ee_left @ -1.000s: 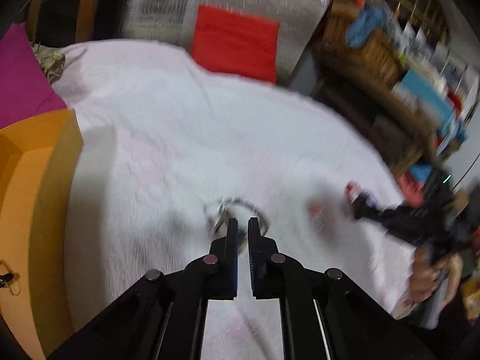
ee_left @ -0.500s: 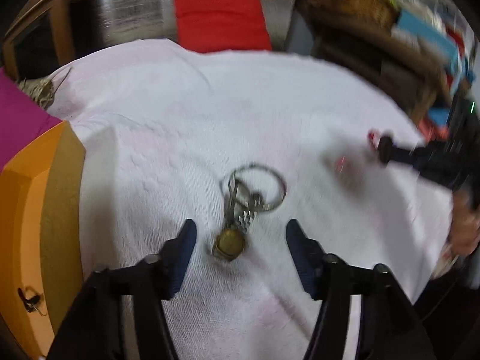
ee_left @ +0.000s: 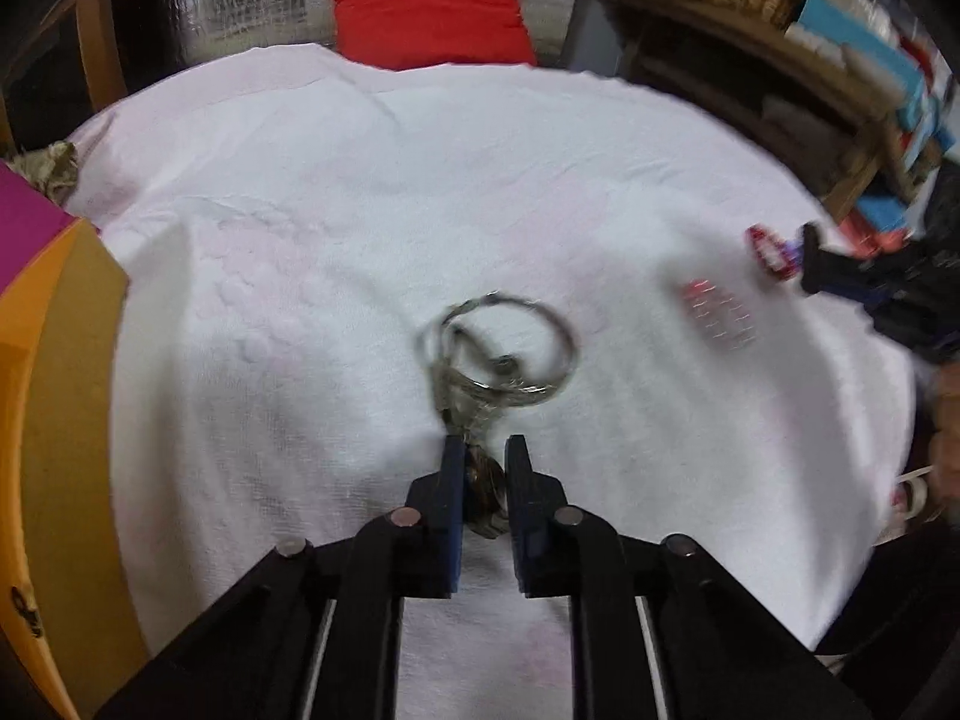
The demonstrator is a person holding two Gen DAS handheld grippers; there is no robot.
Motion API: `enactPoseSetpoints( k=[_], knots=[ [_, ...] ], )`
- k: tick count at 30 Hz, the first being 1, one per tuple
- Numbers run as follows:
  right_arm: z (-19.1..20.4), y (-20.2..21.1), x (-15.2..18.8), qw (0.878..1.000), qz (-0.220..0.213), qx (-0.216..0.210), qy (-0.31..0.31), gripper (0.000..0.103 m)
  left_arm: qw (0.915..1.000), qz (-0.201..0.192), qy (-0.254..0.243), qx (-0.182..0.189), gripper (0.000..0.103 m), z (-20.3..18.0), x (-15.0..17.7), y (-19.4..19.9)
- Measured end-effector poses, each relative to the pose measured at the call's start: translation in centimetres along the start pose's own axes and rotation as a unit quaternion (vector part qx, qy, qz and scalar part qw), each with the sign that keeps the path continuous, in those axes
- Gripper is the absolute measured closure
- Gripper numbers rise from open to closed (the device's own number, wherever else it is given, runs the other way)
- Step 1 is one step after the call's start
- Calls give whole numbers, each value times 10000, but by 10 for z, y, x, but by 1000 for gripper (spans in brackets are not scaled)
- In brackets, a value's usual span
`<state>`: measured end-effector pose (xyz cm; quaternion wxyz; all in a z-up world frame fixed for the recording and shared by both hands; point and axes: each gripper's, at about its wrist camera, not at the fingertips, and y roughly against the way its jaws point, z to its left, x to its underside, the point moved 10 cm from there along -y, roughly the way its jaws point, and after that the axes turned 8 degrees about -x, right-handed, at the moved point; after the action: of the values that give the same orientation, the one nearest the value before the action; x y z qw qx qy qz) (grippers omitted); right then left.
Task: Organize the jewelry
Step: 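Carry the watch to the box with left tool while right carries the ring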
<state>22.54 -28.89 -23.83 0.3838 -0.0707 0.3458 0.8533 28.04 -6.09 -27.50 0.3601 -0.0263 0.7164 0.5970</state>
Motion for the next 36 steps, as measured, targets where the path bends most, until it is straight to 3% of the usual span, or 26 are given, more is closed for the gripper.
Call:
enactPoseSetpoints(
  k=[4, 8, 13, 17, 24, 31, 36],
  knots=[
    [4, -1, 0, 10000, -19, -15, 59, 92, 9974, -140, 118, 701, 90, -18, -3, 18],
    [5, -3, 1, 10000, -20, -35, 50, 92, 9854, -615, 502, 1503, 90, -25, -22, 47],
    [12, -5, 2, 9998, -48, -137, 135, 92, 9723, -918, 1011, 1896, 91, -12, -32, 66],
    [22, -4, 2, 9994, -109, -287, 185, 92, 9680, -1180, 1137, 1902, 93, -4, -37, 75],
    [45, -13, 12, 9981, -54, -468, 394, 92, 9657, -1432, 1486, 1573, 93, 24, -44, 74],
    [76, -27, 24, 9956, -8, -739, 568, 92, 9618, -1707, 1551, 1478, 93, 36, -45, 99],
    [106, -43, 39, 9927, 98, -881, 817, 92, 9543, -2026, 1627, 1474, 93, 49, -41, 130]
  ],
)
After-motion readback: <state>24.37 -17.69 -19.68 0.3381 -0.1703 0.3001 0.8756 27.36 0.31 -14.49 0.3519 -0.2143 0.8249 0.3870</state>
